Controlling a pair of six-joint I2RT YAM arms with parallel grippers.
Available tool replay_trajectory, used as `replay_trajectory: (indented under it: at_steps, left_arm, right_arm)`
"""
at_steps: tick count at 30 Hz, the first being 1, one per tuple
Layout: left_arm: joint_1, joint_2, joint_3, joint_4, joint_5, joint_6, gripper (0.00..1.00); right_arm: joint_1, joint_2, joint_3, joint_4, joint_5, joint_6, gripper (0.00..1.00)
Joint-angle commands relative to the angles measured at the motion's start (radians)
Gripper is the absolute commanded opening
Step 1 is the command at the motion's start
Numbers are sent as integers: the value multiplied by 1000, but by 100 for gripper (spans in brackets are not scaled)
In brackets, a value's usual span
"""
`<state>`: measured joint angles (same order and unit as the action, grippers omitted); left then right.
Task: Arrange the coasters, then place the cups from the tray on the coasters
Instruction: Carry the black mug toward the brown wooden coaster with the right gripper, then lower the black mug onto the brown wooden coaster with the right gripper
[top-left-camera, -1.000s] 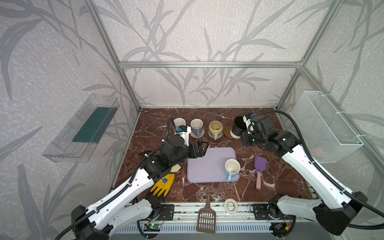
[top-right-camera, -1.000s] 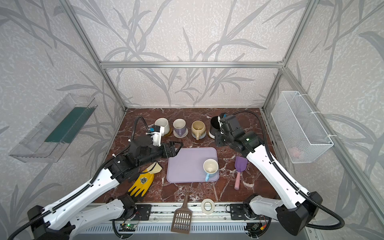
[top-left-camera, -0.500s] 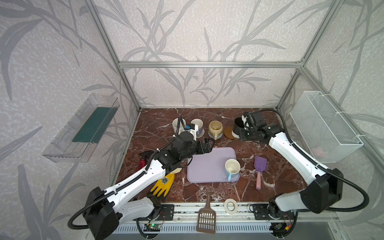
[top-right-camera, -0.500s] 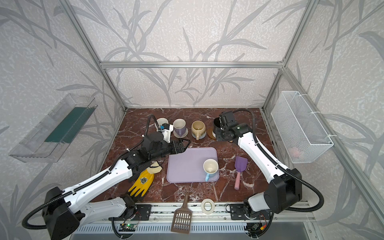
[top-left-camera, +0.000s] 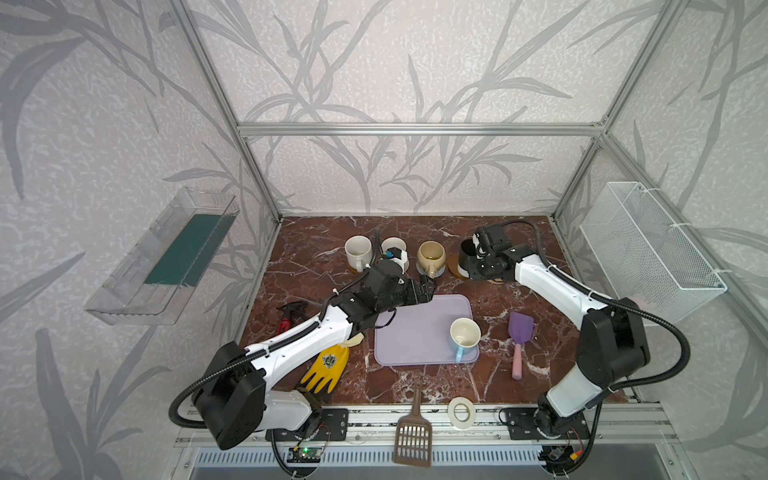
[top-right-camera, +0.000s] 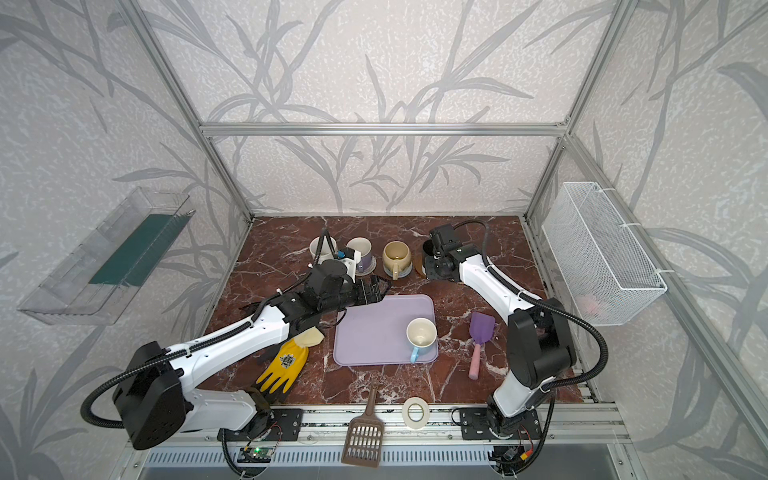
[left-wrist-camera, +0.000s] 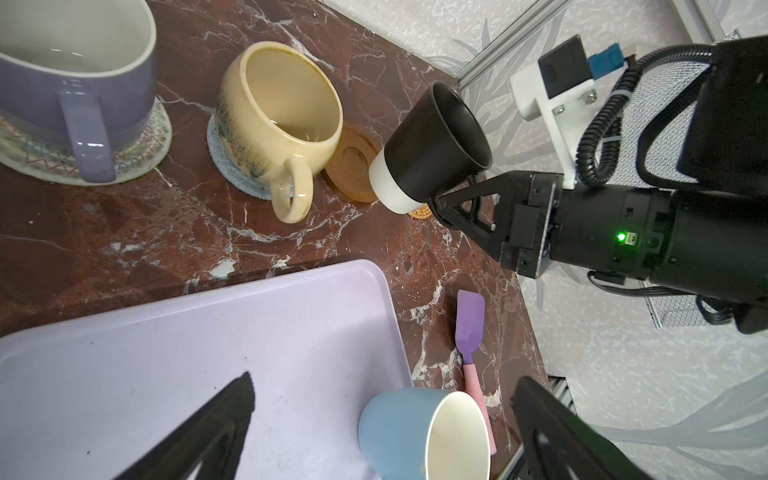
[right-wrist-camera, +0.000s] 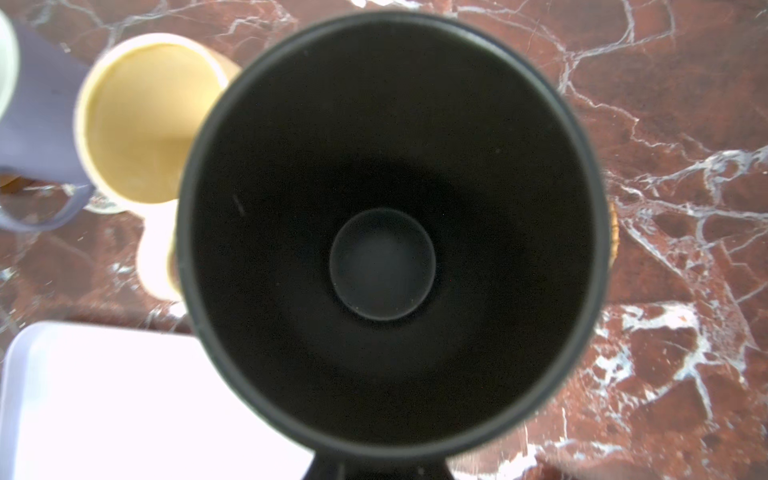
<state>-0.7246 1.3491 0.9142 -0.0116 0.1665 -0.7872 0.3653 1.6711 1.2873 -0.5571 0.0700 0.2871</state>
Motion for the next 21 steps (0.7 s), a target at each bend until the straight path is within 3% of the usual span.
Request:
replay_trajectory:
  at_steps: [1,11,21]
  left_arm:
    - [1,27,33,49,15,-13,99]
    - [-1,99,44,88,34,-33,99]
    - [-4,146,66,97,39,-41,99]
  right_arm:
    - [-16,16,36,101,11,-5,0]
    - [-31,144,105,103,21,-5,0]
    - [-31,177,95,132,9,-1,0]
